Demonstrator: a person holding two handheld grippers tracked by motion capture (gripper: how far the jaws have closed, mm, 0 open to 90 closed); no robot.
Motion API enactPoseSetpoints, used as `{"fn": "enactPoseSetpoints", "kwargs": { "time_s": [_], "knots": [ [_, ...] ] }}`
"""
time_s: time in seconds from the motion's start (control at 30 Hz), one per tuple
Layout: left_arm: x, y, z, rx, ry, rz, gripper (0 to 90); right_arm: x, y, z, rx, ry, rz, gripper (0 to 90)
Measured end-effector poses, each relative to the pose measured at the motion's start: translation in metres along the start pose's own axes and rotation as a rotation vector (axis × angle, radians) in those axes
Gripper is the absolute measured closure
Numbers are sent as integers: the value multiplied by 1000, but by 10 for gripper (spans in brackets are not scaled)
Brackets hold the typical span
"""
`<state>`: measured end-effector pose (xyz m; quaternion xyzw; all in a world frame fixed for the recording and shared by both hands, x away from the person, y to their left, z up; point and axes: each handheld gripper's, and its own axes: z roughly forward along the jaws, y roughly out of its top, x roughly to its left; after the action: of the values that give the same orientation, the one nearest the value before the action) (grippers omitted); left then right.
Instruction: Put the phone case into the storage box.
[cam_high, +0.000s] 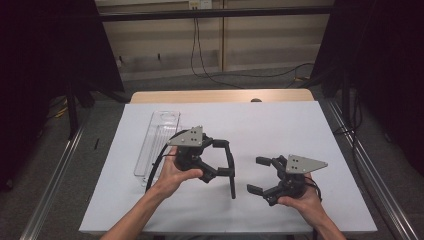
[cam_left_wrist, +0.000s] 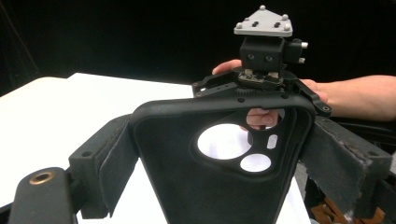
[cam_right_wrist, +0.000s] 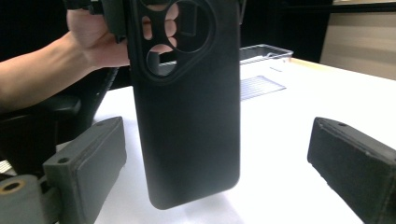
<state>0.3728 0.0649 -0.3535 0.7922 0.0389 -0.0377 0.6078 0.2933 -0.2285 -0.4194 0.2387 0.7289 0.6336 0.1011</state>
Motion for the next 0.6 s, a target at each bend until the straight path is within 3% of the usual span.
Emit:
{"fn": "enactPoseSetpoints", "kwargs": {
  "time_s": [0.27,0.6],
  "knots": [
    [3,1,-9,-13,48,-24,140,-2,1,-6,-1,-124,22,4],
    [7,-1,-18,-16,90,-55,142,1,1,-19,-10,-216,35,7]
  ]
}}
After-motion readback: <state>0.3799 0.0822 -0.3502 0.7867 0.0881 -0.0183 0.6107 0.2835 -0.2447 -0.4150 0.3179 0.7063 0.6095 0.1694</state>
